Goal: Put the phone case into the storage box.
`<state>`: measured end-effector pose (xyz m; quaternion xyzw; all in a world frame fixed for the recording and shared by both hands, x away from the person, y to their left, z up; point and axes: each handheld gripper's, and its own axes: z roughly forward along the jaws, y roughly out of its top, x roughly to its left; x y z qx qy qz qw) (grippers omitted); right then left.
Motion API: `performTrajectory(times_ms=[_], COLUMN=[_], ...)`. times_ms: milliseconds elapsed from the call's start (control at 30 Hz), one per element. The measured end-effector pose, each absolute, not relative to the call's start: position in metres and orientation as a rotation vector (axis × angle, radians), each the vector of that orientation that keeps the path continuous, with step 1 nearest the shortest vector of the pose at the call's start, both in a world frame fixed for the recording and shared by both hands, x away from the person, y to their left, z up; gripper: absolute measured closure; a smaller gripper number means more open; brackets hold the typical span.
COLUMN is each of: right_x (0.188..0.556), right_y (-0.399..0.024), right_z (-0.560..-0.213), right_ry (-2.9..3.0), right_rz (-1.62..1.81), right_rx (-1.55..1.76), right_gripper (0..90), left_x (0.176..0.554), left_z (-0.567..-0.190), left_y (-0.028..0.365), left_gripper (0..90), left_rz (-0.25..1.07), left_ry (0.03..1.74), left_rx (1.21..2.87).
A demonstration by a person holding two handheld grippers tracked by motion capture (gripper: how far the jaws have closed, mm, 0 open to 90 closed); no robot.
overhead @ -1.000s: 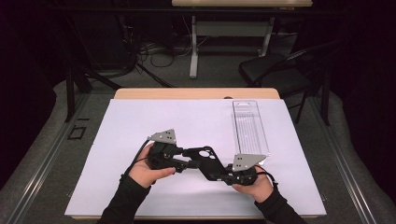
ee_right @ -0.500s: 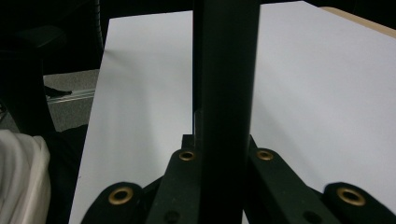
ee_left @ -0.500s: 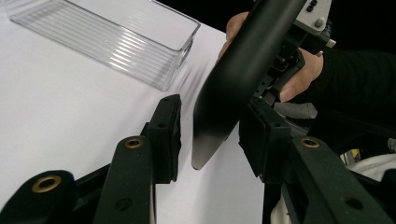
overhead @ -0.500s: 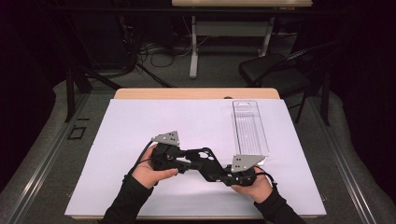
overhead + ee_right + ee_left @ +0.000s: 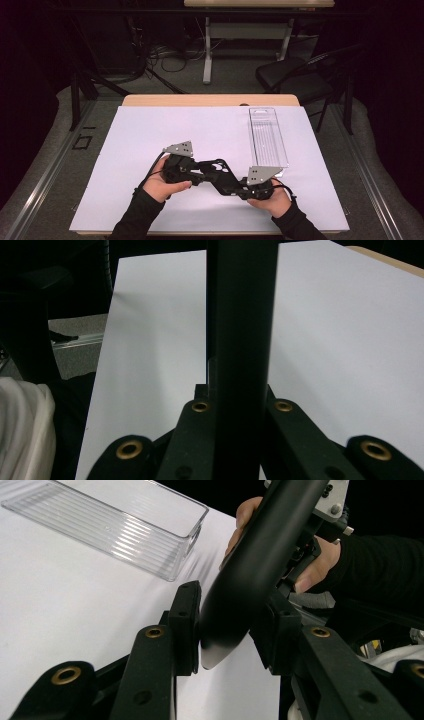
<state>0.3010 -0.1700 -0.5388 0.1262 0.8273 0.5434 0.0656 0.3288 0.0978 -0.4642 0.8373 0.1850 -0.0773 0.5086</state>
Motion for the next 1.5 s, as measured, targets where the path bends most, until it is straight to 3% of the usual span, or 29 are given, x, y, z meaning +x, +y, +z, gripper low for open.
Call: performTrajectory(times_ms=[1500], right_x=[0.3008], right_y=[-0.1689], right_z=[-0.5397], right_ry=[2.517], right_rz=[1.653], right_rx=[0.378], right_gripper=[86.8], left_x=[0.3288], left_z=[-0.4629], left_y=[0.1006], left_gripper=[80.3], left_rz=[-0.198], left_ry=[0.392], left_rx=[2.022])
